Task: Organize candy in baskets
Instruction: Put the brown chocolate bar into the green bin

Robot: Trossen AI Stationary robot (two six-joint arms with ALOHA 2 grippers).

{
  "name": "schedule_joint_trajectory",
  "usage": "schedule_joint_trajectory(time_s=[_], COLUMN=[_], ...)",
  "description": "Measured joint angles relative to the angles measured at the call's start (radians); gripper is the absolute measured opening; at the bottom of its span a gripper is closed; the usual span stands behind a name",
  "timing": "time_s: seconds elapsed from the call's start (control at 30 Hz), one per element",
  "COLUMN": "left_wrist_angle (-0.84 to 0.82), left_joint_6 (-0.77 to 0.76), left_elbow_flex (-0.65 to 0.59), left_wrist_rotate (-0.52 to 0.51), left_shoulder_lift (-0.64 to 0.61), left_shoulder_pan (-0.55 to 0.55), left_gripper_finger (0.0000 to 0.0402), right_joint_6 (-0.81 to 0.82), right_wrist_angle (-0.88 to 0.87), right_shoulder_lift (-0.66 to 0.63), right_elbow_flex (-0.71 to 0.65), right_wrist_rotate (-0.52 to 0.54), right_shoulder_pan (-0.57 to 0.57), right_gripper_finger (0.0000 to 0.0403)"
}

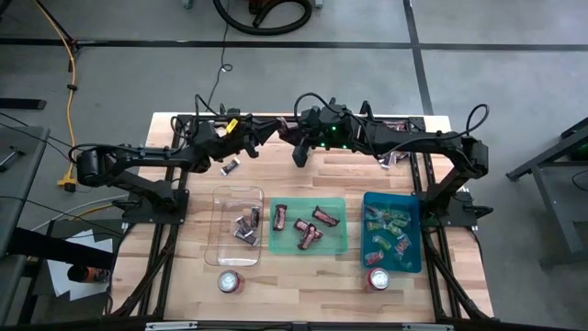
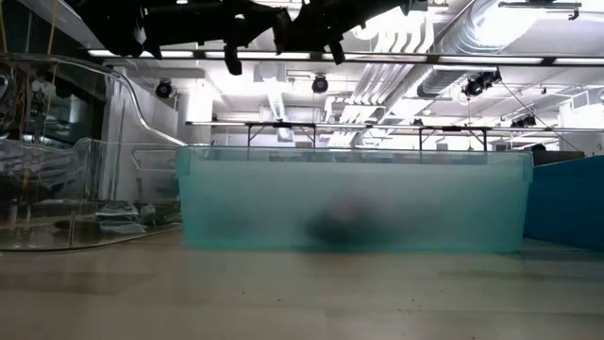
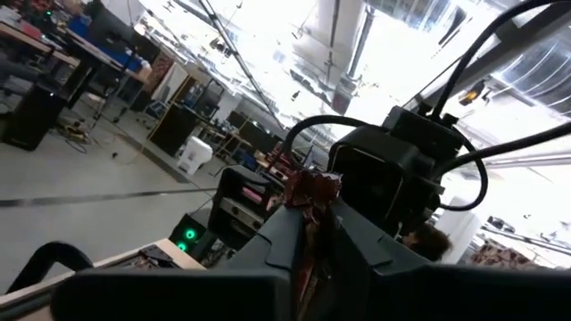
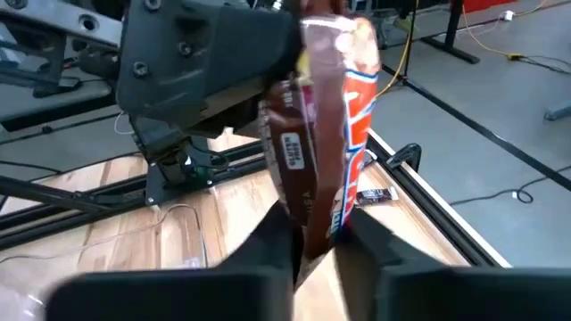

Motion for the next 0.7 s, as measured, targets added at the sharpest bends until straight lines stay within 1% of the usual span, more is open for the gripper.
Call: schedule_joint_trajectory(time_s=[0.03,0.07,0.13,0.2,0.27,0.33,0.47,0.5,0.57,0.63,0.7], left_wrist_angle=[0.0,-0.001,0.0,-0.005,-0.034,-0.093,-0.278,-0.318,-0.385,-0.421,-0.442], left_joint_6=[0.003,0.009,0.019,0.026,0.021,0.021,0.036,0.046,0.059,0.078,0.081], left_elbow_flex=[0.0,0.0,0.0,0.0,0.0,0.0,0.0,0.0,0.0,0.0,0.0], left_wrist_rotate=[0.0,0.002,0.009,0.053,0.1,0.135,0.143,0.143,0.142,0.141,0.137], left_shoulder_lift=[0.0,0.0,0.0,0.0,-0.013,-0.038,-0.105,-0.124,-0.158,-0.178,-0.19], left_shoulder_pan=[0.0,0.0,0.003,0.021,0.053,0.086,0.152,0.166,0.187,0.2,0.205], left_gripper_finger=[0.0033,0.0041,0.0062,0.0087,0.0113,0.0138,0.0174,0.018,0.0188,0.0191,0.0192], right_joint_6=[-0.003,-0.003,0.003,-0.005,-0.025,-0.041,-0.041,-0.041,-0.03,-0.019,-0.024], right_wrist_angle=[-0.002,-0.005,-0.018,-0.07,-0.128,-0.212,-0.394,-0.436,-0.518,-0.594,-0.658], right_shoulder_lift=[0.0,-0.002,-0.008,-0.027,-0.056,-0.095,-0.172,-0.188,-0.208,-0.209,-0.196], right_elbow_flex=[0.0,0.0,0.0,0.0,0.0,0.0,0.0,0.0,0.0,0.0,-0.001], right_wrist_rotate=[-0.003,-0.007,-0.01,-0.01,-0.01,-0.009,-0.007,-0.024,-0.1,-0.193,-0.259], right_shoulder_pan=[0.0,0.0,0.0,-0.005,-0.015,-0.031,-0.049,-0.049,-0.04,-0.019,0.017], right_gripper_finger=[0.0024,0.002,0.0029,0.0029,0.0014,0.0007,0.0008,0.0005,0.0004,0.0005,0.0005])
